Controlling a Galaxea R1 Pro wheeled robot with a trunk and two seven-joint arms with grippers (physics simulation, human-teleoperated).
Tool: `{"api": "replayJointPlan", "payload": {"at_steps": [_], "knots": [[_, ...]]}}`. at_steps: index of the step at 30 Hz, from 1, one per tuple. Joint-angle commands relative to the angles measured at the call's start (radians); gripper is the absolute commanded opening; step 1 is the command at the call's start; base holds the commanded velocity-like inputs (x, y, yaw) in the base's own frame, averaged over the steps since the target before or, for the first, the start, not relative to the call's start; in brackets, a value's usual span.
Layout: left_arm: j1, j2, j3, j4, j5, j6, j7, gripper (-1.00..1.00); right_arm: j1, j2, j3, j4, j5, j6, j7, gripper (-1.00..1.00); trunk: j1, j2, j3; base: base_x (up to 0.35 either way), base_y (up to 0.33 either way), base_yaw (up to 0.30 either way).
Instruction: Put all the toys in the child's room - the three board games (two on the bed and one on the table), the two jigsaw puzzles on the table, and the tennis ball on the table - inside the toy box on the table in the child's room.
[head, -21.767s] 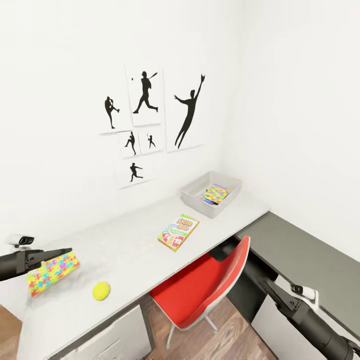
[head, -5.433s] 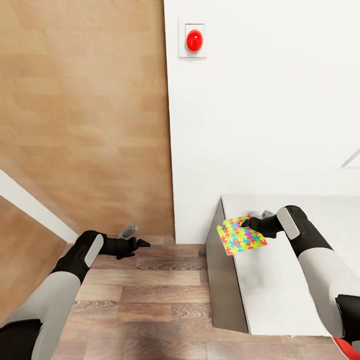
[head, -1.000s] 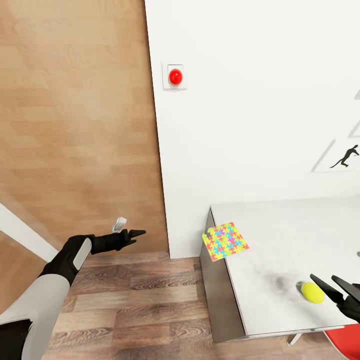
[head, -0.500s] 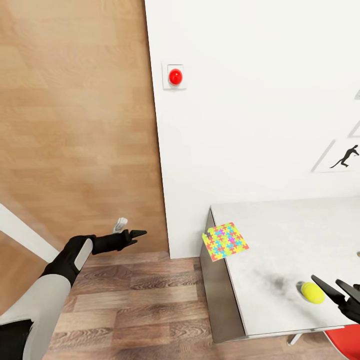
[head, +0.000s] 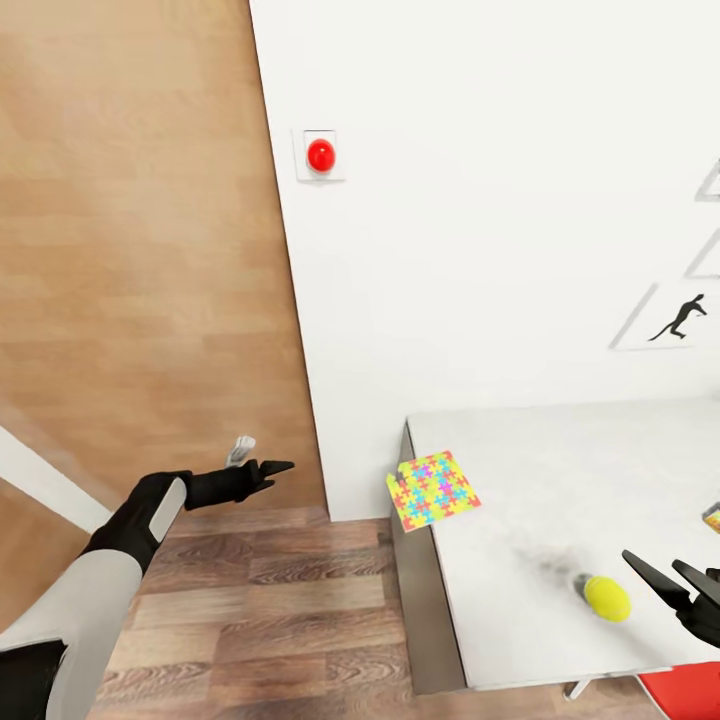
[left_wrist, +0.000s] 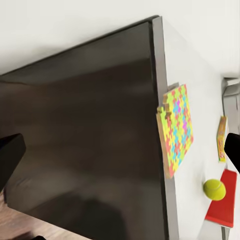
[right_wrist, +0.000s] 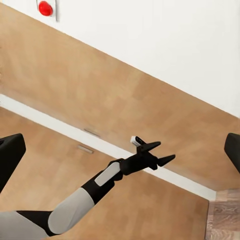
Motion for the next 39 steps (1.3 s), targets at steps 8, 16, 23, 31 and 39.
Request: {"api": "replayJointPlan", "payload": {"at_steps": [8, 16, 23, 31, 39], "knots": [[0.004, -0.002, 0.004, 0.001, 0.002, -0.023, -0.003, 1.0, 0.0, 0.0, -0.001, 0.002, -0.007, 0.01, 0.009, 1.0, 0.001, -0.002, 0.001, 0.009, -0.039, -0.04], [0.005, -0.002, 0.006, 0.001, 0.001, -0.027, -0.002, 1.0, 0.0, 0.0, -0.001, 0.003, -0.007, 0.009, 0.012, 1.0, 0.001, -0.002, 0.008, 0.002, -0.176, -0.161], [0.005, -0.002, 0.009, 0.001, 0.002, -0.027, -0.002, 1.0, 0.0, 0.0, -0.001, 0.004, -0.006, 0.009, 0.012, 1.0, 0.001, -0.002, 0.011, 0.0, -0.063, -0.07], [0.006, -0.002, 0.009, 0.001, 0.003, -0.028, -0.002, 1.0, 0.0, 0.0, -0.001, 0.005, -0.006, 0.008, 0.012, 1.0, 0.001, -0.002, 0.011, 0.0, -0.013, -0.015], [0.007, 0.005, 0.01, 0.001, 0.005, -0.027, -0.004, 1.0, 0.0, 0.0, -0.001, 0.005, -0.005, 0.006, 0.012, 1.0, 0.001, -0.002, 0.011, 0.0, -0.003, -0.003]]}}
